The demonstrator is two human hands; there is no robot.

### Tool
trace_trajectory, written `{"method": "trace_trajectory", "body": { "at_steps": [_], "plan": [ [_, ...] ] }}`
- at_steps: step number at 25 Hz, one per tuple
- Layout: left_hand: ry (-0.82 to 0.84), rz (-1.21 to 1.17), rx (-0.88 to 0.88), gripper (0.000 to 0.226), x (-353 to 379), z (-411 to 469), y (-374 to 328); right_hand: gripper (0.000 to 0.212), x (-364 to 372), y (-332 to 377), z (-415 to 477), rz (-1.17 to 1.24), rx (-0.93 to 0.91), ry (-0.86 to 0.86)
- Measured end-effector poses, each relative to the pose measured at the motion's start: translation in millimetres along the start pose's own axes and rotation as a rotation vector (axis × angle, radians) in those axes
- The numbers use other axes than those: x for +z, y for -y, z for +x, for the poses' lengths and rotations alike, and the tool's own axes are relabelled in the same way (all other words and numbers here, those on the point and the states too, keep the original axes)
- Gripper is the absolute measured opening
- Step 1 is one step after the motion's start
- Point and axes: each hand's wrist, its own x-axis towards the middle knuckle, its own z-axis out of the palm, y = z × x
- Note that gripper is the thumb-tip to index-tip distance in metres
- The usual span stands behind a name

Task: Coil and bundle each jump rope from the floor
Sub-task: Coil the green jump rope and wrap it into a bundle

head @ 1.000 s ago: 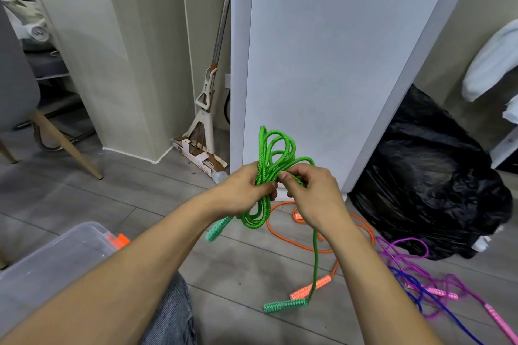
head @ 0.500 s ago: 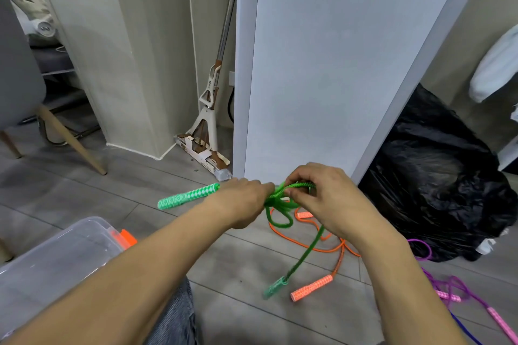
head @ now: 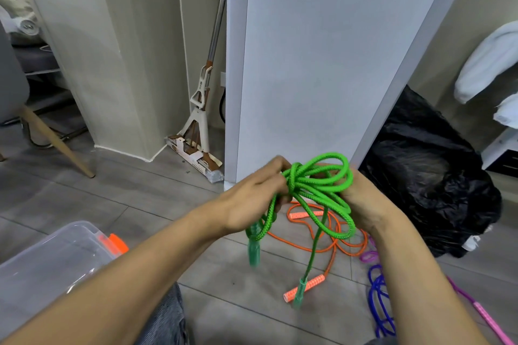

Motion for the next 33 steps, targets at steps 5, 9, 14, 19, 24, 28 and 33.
{"method": "trace_trajectory", "body": {
  "at_steps": [5, 9, 14, 19, 24, 28, 33],
  "plan": [
    [-0.334, -0.255, -0.007, 0.021, -16, 15, 17, 0.032, 29, -13, 4, 0.156, 0.163, 0.079],
    [-0.454, 0.377, 0.024, 0.012, -35, 17, 37, 0.027, 41, -18, 2, -0.175, 0.176, 0.128],
    [-0.315, 0.969, 0.133, 0.016, -43, 14, 37, 0.013, 40, -3, -4, -0.632, -0.169, -0.065],
    [0.16, 0.376, 0.044, 0.016, -47, 8, 29, 0.013, 23, 1, -3, -0.456, -0.33, -0.26],
    [0.241, -0.37, -0.013, 0.014, -39, -2, 11, 0.014, 25, 4, -5, -0.036, -0.068, -0.143],
    [-0.248, -0.404, -0.034, 0.019, -42, 12, 19, 0.023, 38, -12, 0, -0.303, -0.032, 0.013],
    [-0.458, 0.583, -0.1, 0.03, -64, 12, 48, 0.021, 43, -13, -6, -0.427, 0.153, 0.181]
  ]
}}
